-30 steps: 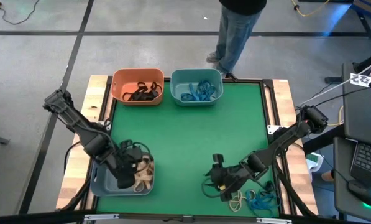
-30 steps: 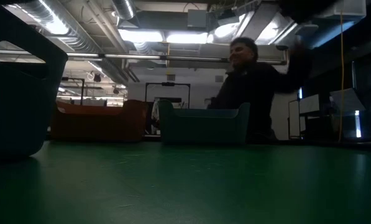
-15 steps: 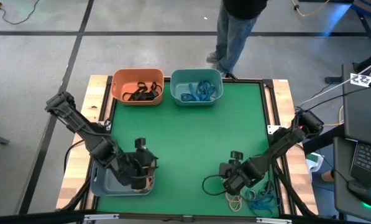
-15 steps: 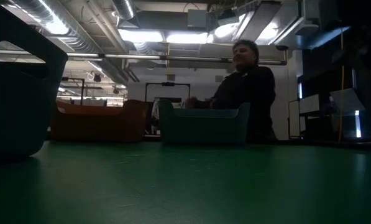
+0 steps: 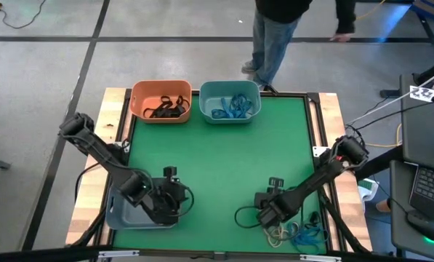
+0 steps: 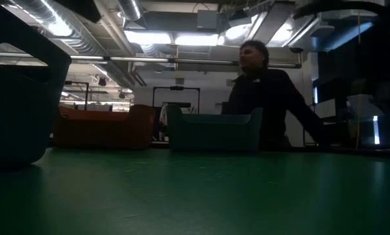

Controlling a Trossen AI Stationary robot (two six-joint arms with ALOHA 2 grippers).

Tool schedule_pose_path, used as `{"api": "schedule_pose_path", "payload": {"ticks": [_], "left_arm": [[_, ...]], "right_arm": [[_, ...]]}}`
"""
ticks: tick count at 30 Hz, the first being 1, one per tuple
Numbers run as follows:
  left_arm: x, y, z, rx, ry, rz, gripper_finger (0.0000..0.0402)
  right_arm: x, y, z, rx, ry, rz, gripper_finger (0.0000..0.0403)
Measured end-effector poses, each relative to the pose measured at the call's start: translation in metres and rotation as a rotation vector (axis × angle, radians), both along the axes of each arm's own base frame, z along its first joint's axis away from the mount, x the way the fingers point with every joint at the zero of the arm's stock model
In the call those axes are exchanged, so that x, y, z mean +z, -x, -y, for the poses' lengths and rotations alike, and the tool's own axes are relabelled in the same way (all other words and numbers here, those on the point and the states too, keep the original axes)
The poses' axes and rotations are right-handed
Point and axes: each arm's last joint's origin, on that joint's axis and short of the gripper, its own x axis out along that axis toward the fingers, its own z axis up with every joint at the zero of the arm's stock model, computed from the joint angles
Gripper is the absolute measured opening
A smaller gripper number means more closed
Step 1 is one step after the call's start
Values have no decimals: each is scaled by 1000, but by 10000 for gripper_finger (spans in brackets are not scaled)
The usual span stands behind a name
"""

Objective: Sort rubber bands into baskets
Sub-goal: Put the white rubber band into the blue bin

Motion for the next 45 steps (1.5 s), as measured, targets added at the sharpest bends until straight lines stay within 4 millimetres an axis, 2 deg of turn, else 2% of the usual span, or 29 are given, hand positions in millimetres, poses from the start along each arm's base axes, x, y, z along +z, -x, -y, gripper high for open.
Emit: {"api": "schedule_pose_path", "payload": {"ticks": [3,7,9,13,18,27,30,35,38,45], "left_arm": [[-4,-3,-1,9,-9,-10,155],[-8,-7,-2,20,-17,-20,155],[-10,-10,-3,23,-21,-22,155],[-14,-17,-3,10,-31,-11,155],[-20,-29,-2,-20,-53,8,155],[-25,-44,-7,-24,-23,31,156],[-25,-46,-11,-8,-6,28,171],[-24,-52,-14,-20,4,51,211],[-30,-56,-16,-43,10,105,227],[-49,-64,-27,-43,104,300,233]], "right_arm": [[-4,-2,0,7,8,-10,119],[-5,-2,1,16,32,6,31],[-2,-1,3,34,61,17,11],[13,-3,4,34,105,49,24],[37,-11,0,69,166,110,5],[75,-29,-7,142,283,288,8],[86,-33,-10,160,307,333,3],[96,-38,-11,173,364,407,8],[99,-41,-12,188,407,452,7],[105,-49,-15,208,494,564,6]]}}
